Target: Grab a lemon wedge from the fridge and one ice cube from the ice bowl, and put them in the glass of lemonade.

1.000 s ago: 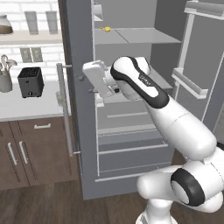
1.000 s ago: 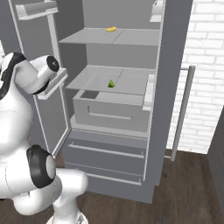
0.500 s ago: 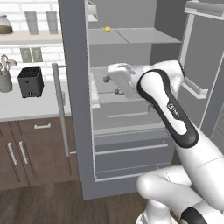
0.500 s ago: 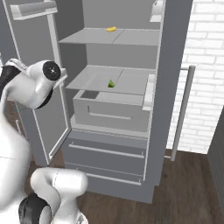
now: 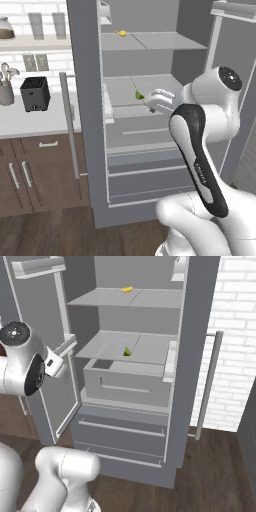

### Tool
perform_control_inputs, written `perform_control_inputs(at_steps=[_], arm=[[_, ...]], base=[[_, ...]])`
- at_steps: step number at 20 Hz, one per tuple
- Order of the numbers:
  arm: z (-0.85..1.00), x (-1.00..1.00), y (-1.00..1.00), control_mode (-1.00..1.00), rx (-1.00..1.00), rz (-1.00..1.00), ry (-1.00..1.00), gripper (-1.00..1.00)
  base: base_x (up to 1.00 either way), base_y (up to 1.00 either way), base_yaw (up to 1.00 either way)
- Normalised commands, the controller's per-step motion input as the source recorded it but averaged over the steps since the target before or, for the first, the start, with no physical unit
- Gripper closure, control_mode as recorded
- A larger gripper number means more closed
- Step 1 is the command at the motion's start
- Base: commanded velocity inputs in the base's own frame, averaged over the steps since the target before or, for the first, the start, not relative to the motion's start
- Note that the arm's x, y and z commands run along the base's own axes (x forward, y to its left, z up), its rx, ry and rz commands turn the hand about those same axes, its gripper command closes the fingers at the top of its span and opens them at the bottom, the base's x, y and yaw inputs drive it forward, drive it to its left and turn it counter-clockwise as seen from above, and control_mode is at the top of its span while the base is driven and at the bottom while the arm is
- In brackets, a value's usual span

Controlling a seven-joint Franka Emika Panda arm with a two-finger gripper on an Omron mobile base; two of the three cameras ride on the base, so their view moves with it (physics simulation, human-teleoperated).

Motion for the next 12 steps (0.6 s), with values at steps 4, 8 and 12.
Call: perform_control_inputs(at_steps=[4, 8, 12], arm=[[-0.3, -0.43, -1.0, -1.0, -0.38, -0.23, 0.38, -1.0], [-0.65, -0.34, -0.84, -1.0, -0.12, -0.13, 0.23, -1.0], [-0.63, 0.01, -0.3, -1.0, -0.15, -0.04, -0.02, -1.0]], base=[[0.0, 0.0, 0.0], [0.0, 0.0, 0.0], [0.0, 0.0, 0.0]])
